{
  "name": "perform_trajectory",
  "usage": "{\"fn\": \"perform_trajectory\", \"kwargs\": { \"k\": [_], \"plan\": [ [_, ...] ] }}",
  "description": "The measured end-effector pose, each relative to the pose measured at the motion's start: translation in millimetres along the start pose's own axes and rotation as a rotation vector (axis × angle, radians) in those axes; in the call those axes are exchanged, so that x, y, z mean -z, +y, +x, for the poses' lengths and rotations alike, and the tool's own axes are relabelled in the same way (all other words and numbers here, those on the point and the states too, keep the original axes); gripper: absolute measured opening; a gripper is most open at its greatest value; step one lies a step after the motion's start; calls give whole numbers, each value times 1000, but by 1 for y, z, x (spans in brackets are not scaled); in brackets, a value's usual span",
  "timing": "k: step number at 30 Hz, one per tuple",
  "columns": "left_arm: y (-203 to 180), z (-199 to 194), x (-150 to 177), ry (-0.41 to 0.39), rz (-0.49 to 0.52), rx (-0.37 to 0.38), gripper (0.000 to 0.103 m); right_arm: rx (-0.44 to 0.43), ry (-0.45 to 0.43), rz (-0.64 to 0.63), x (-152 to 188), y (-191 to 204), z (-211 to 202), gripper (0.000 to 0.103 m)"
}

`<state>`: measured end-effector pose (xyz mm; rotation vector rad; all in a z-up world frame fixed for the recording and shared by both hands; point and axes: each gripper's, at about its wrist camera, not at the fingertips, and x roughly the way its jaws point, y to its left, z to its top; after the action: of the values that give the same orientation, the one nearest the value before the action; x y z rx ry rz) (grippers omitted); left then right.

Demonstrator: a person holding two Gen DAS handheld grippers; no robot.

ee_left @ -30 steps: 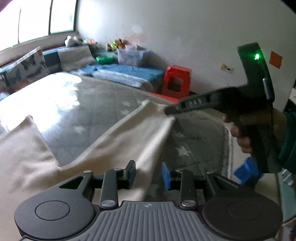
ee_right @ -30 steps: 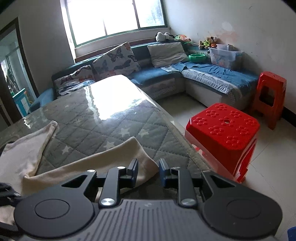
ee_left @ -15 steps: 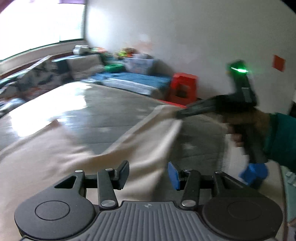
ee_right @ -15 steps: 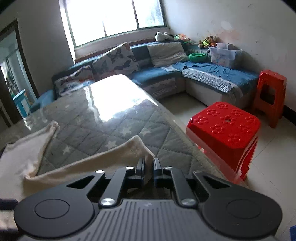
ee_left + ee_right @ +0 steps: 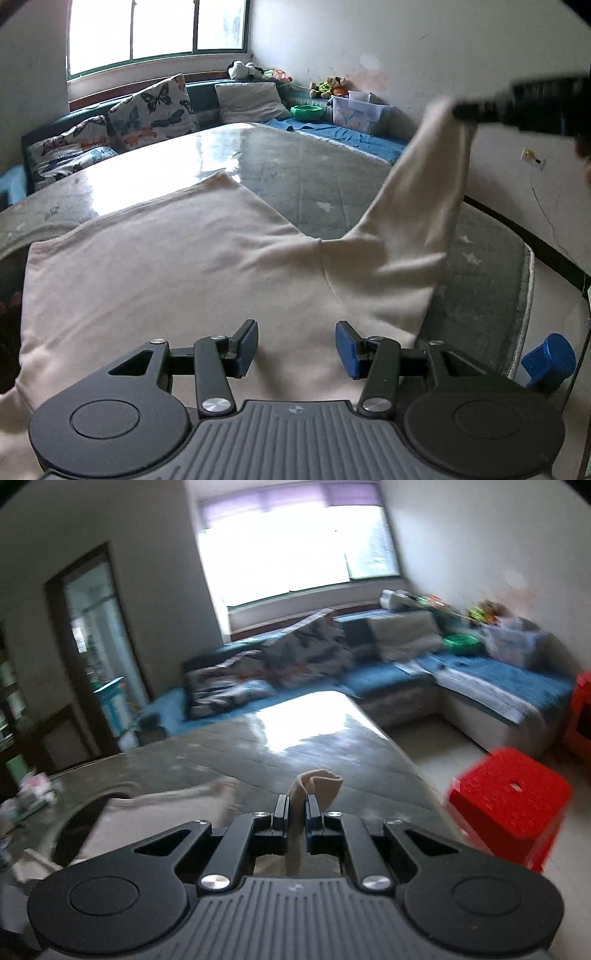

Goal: Fold clothes
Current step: 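Fold the lifted side over the body with the right gripper, then open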

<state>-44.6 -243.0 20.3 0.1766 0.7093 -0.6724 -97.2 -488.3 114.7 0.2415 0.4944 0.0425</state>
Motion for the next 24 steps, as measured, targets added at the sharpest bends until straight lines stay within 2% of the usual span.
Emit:
{"fn": "perform_trajectory", "kwargs": {
  "k": [4, 12, 18, 21, 24],
  "plan": [
    [10, -18, 5, -30, -24, -10, 50, -103, 23, -73, -11, 46, 3, 7],
    [47, -56, 27, -58, -115, -98, 53, -276, 114, -237, -13, 141, 32, 7],
    [64, -73, 44, -67, -177, -136, 53, -364, 221, -313, 16, 201, 65, 7],
    [73, -82, 53, -71, -208, -154, 53, -393, 273, -322, 35, 219, 75, 7],
    [78, -88, 58, -73, -229, -168, 53, -405, 308, -338, 49, 227, 83, 14]
  ]
}}
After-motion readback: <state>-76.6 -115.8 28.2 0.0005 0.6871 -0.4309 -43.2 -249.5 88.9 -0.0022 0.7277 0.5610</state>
